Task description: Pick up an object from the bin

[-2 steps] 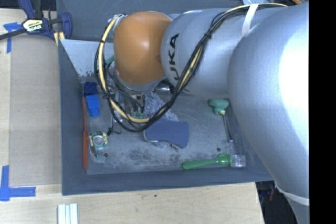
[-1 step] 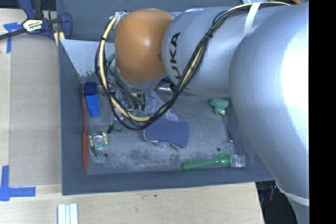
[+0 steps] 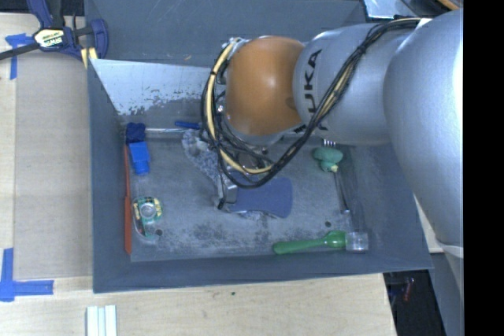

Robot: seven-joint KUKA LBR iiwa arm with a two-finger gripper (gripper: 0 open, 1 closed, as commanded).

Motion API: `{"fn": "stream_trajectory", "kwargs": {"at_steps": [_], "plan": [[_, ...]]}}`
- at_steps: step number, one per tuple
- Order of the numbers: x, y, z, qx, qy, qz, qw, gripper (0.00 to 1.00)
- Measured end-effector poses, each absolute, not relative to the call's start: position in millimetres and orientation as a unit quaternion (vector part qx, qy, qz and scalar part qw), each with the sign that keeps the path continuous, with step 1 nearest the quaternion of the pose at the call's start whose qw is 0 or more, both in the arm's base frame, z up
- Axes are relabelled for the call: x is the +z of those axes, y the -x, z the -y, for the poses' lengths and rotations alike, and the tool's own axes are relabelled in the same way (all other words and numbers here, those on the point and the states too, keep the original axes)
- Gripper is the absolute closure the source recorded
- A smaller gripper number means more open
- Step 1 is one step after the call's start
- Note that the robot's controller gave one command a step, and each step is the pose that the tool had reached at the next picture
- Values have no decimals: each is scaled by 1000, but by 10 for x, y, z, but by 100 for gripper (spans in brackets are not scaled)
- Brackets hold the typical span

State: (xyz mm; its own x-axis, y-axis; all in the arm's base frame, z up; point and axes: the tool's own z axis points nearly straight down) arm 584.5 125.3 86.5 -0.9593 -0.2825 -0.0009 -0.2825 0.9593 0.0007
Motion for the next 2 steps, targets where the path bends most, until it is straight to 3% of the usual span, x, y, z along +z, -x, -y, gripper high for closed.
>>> {"fn": "stream_trajectory", "kwargs": {"at_steps": [1, 2], "plan": [[1315, -6009, -1478, 1, 294, -956, 3, 0], [1045, -6007, -1155, 0, 8, -1000, -1, 0]]}}
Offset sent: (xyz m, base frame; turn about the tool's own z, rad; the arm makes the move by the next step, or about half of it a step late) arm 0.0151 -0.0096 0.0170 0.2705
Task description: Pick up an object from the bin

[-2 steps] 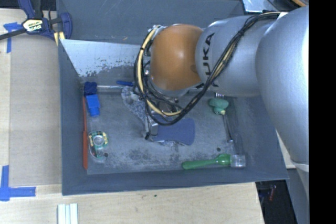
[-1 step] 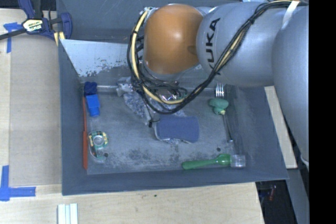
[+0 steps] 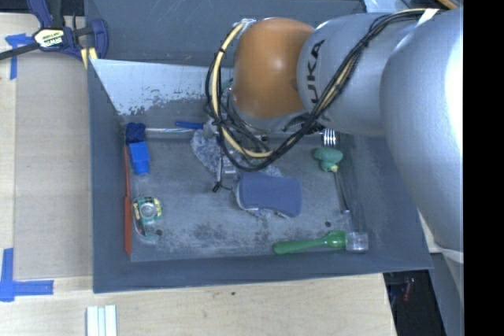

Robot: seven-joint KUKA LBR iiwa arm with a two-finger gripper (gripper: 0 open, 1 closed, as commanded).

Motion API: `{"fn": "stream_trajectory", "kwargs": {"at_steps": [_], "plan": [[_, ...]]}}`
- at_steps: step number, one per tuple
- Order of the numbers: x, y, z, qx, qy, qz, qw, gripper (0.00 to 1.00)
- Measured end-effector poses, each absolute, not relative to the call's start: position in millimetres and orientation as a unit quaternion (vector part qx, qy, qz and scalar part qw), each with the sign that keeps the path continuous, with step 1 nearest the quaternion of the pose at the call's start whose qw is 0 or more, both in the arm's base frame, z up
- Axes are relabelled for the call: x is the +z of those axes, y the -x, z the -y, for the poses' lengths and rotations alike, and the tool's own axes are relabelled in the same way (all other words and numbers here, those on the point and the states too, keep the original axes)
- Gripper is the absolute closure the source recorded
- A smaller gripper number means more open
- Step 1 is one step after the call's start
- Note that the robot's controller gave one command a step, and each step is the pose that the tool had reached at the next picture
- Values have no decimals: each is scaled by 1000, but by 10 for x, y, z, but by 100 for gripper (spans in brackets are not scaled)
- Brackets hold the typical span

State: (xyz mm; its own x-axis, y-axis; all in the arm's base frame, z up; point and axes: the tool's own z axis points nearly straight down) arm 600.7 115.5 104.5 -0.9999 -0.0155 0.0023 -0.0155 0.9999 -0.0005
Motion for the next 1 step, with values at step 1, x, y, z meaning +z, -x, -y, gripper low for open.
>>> {"fn": "stream_trajectory", "kwargs": {"at_steps": [1], "plan": [[701, -6070, -1160, -1, -243, 970, -3, 0]]}}
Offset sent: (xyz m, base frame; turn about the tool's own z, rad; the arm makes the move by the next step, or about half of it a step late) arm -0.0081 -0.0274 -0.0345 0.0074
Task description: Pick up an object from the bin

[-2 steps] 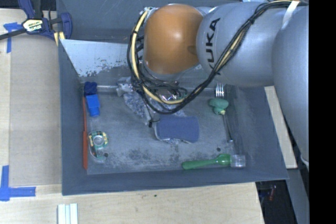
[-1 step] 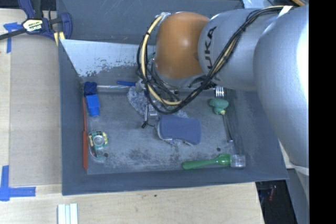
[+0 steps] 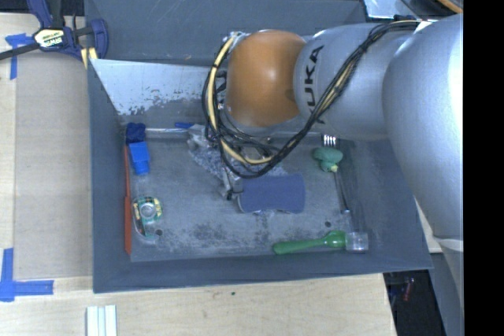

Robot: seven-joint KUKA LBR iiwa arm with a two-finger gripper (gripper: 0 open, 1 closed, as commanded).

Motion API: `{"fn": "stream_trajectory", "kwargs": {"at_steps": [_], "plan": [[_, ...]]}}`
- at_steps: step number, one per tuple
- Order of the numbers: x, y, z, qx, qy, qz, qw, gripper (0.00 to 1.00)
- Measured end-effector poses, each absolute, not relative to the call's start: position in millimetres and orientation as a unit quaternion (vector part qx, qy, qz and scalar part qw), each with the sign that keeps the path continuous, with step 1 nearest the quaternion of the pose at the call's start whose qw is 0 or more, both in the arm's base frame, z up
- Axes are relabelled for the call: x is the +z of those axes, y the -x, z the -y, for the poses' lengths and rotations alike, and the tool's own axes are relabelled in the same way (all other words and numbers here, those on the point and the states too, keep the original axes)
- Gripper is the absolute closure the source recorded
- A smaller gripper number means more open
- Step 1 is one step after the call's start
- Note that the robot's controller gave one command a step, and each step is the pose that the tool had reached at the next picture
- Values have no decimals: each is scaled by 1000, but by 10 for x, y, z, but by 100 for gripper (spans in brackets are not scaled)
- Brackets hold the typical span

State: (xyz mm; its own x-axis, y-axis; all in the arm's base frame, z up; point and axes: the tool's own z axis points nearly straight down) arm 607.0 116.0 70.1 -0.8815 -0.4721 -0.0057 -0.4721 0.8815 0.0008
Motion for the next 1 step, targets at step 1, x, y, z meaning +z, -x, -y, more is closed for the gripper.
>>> {"fn": "stream_trajectory", "kwargs": {"at_steps": [1], "plan": [[728, -5950, -887, 1, 4, -1000, 4, 100]]}}
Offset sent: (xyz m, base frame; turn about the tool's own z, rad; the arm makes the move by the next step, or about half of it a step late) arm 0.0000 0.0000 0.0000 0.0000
